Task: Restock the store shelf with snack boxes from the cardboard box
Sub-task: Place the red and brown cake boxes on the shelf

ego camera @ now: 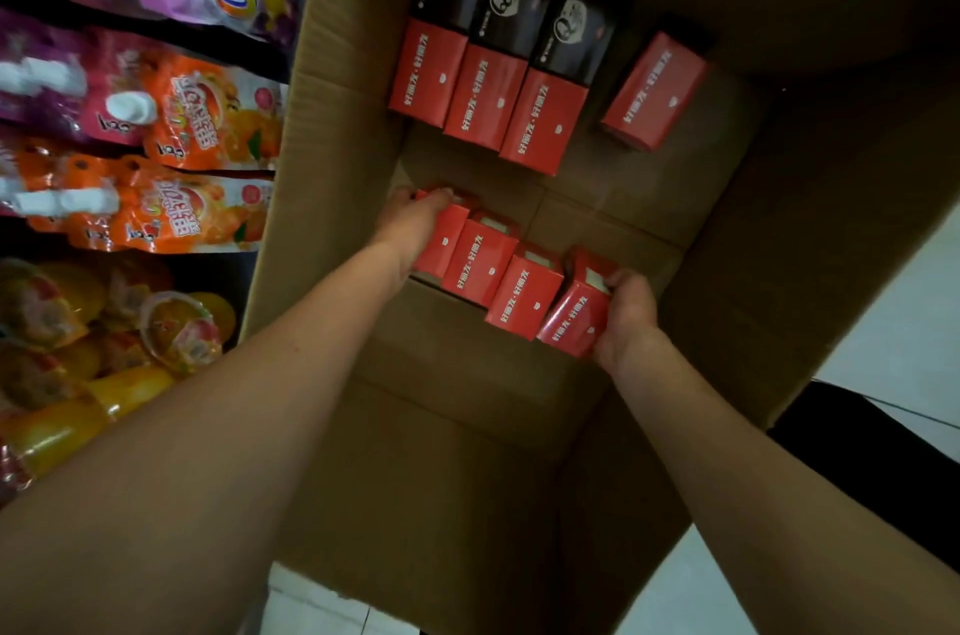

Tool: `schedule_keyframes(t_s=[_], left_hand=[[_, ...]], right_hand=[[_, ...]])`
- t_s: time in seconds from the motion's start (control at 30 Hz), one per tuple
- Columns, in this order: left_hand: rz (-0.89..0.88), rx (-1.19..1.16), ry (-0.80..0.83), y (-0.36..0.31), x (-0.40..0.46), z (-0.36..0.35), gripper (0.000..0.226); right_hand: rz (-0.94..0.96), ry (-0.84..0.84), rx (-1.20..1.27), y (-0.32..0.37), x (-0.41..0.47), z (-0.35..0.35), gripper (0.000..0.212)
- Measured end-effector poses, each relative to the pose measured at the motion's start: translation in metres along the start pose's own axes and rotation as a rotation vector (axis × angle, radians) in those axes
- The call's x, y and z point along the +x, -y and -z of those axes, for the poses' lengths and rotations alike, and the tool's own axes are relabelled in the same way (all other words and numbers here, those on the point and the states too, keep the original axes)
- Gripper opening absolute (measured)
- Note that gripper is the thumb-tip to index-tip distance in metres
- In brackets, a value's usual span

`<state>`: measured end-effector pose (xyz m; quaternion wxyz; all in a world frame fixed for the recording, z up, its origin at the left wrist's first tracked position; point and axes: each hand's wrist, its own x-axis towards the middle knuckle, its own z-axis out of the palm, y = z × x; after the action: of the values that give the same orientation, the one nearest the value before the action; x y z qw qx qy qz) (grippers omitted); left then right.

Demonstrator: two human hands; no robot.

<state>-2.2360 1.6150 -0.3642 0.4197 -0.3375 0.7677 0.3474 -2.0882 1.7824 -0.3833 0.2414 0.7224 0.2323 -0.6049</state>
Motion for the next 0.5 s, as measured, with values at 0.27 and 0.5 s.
schedule_keyframes(t_s=[0.27, 0.5], left_hand=[[0.072, -0.012, 0.138, 0.022, 0.009, 0.011, 0.045], [0.059, -0.036, 0.097, 0.024, 0.002, 0.023, 0.041]], right_hand=[[-0.116, 0.065, 0.066, -0.023, 0.011, 0.001, 0.03], [-0.117, 0.161, 0.078, -0.03, 0.007, -0.003, 0.029]])
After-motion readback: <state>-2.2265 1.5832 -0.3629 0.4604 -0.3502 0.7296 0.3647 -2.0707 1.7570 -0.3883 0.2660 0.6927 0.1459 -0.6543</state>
